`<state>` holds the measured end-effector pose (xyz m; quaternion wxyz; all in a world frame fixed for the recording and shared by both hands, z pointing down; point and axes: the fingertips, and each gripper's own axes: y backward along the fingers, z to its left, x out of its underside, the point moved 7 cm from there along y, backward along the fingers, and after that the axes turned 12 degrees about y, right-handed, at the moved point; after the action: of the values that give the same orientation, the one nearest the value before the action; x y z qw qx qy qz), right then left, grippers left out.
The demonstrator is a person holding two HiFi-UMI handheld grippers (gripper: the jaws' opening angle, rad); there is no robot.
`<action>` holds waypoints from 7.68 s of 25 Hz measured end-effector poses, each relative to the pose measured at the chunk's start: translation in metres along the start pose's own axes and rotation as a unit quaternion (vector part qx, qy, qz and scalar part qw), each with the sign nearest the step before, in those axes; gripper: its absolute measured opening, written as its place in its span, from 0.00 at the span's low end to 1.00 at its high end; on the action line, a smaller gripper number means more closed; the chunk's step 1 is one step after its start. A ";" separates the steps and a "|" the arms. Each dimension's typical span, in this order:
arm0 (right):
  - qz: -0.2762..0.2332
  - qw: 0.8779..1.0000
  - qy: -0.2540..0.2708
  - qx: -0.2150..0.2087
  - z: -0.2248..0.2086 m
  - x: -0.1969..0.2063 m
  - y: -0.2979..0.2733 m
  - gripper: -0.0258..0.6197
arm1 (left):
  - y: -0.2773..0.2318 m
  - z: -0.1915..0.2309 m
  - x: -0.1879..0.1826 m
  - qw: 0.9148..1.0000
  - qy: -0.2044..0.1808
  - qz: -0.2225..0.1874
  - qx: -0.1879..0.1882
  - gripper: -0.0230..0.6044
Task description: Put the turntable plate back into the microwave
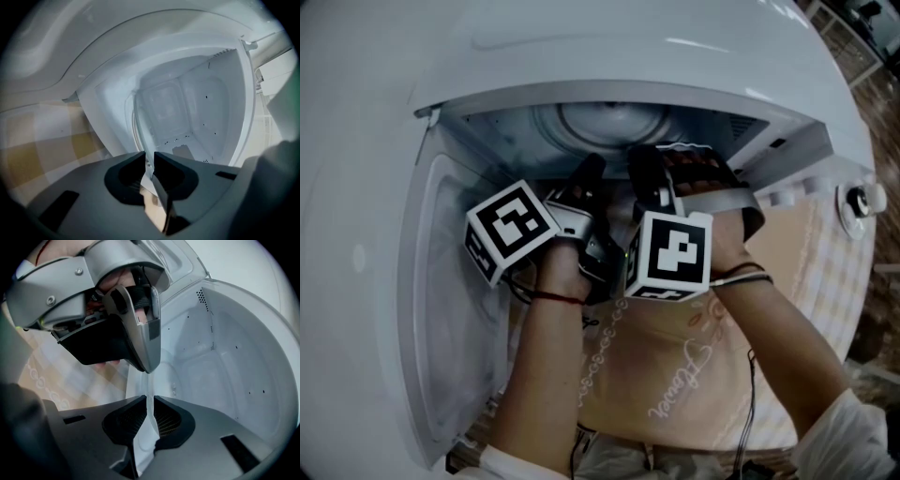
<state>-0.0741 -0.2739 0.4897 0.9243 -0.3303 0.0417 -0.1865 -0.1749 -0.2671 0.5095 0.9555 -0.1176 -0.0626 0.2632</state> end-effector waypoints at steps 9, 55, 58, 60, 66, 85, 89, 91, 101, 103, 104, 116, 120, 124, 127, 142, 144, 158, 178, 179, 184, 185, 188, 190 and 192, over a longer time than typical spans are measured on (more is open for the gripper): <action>-0.015 0.999 0.025 0.012 0.002 -0.003 0.001 0.13 | 0.003 0.002 0.000 1.000 0.022 -0.018 0.005 0.12; -0.082 0.996 0.018 -0.017 0.000 -0.006 0.001 0.13 | 0.090 -0.088 0.063 0.835 -0.540 -0.063 0.084 0.07; -0.092 0.996 0.011 -0.010 0.000 -0.002 0.000 0.13 | 0.093 -0.085 0.064 0.838 -0.531 -0.073 0.097 0.07; -0.101 0.995 0.004 -0.008 0.001 -0.001 0.001 0.13 | 0.090 -0.077 0.062 0.848 -0.514 -0.078 0.103 0.07; -0.144 0.989 -0.020 -0.007 0.002 0.001 0.003 0.13 | 0.073 -0.058 0.051 0.896 -0.432 -0.076 0.063 0.07; -0.140 0.989 -0.046 -0.005 0.006 0.000 0.004 0.13 | 0.069 -0.046 0.057 0.908 -0.409 -0.073 0.049 0.07; -0.140 0.989 -0.055 -0.001 0.006 -0.001 0.006 0.13 | 0.069 -0.047 0.055 0.906 -0.414 -0.073 0.048 0.07; -0.141 0.988 -0.062 0.001 0.005 0.000 0.009 0.13 | 0.070 -0.047 0.056 0.906 -0.414 -0.072 0.047 0.07; -0.161 0.972 -0.171 0.022 -0.003 0.007 0.036 0.13 | 0.077 -0.051 0.064 0.904 -0.419 -0.071 0.049 0.07; -0.173 0.962 -0.207 0.030 -0.005 0.010 0.045 0.13 | 0.079 -0.053 0.067 0.903 -0.421 -0.072 0.053 0.07; -0.181 0.957 -0.226 0.034 -0.006 0.011 0.050 0.13 | 0.080 -0.054 0.069 0.902 -0.422 -0.073 0.054 0.07; -0.292 0.847 -0.444 0.040 0.001 0.029 0.110 0.13 | 0.095 -0.075 0.103 0.888 -0.446 -0.071 0.084 0.07; -0.318 0.810 -0.491 0.036 0.001 0.036 0.132 0.13 | 0.101 -0.090 0.116 0.881 -0.459 -0.067 0.098 0.07; -0.342 0.780 -0.521 0.044 -0.003 0.041 0.158 0.13 | 0.109 -0.112 0.125 0.873 -0.471 -0.067 0.105 0.07; -0.352 0.772 -0.527 0.043 -0.007 0.038 0.177 0.13 | 0.117 -0.127 0.133 0.867 -0.483 -0.061 0.110 0.07; -0.399 0.738 -0.542 0.049 -0.033 0.038 0.277 0.13 | 0.164 -0.191 0.177 0.852 -0.502 -0.062 0.135 0.07; -0.406 0.732 -0.545 0.048 -0.033 0.038 0.292 0.13 | 0.173 -0.200 0.183 0.852 -0.501 -0.063 0.139 0.07; -0.436 0.738 -0.514 0.029 -0.030 0.038 0.390 0.13 | 0.234 -0.263 0.240 0.823 -0.543 -0.037 0.164 0.06; -0.446 0.736 -0.508 0.041 -0.018 0.038 0.468 0.12 | 0.278 -0.287 0.289 0.805 -0.555 -0.014 0.209 0.04; -0.446 0.736 -0.507 0.043 -0.018 0.036 0.470 0.12 | 0.280 -0.288 0.289 0.803 -0.556 -0.015 0.211 0.04; -0.451 0.734 -0.505 0.051 -0.013 0.026 0.475 0.11 | 0.292 -0.288 0.289 0.797 -0.563 -0.023 0.217 0.04; -0.452 0.733 -0.505 0.051 -0.011 0.024 0.476 0.11 | 0.295 -0.287 0.289 0.797 -0.564 -0.023 0.216 0.04; -0.450 0.732 -0.509 0.046 -0.006 0.019 0.478 0.11 | 0.301 -0.283 0.290 0.797 -0.565 -0.022 0.212 0.04; -0.448 0.733 -0.510 0.043 -0.003 0.017 0.477 0.10 | 0.303 -0.280 0.290 0.800 -0.560 -0.020 0.212 0.04; -0.446 0.734 -0.511 0.043 -0.002 0.016 0.477 0.10 | 0.304 -0.279 0.290 0.802 -0.558 -0.020 0.214 0.04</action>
<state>0.0917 0.0589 0.1898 0.6307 -0.3165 -0.5968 -0.3820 -0.0255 0.0826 0.1787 0.7614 0.2585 -0.5291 0.2710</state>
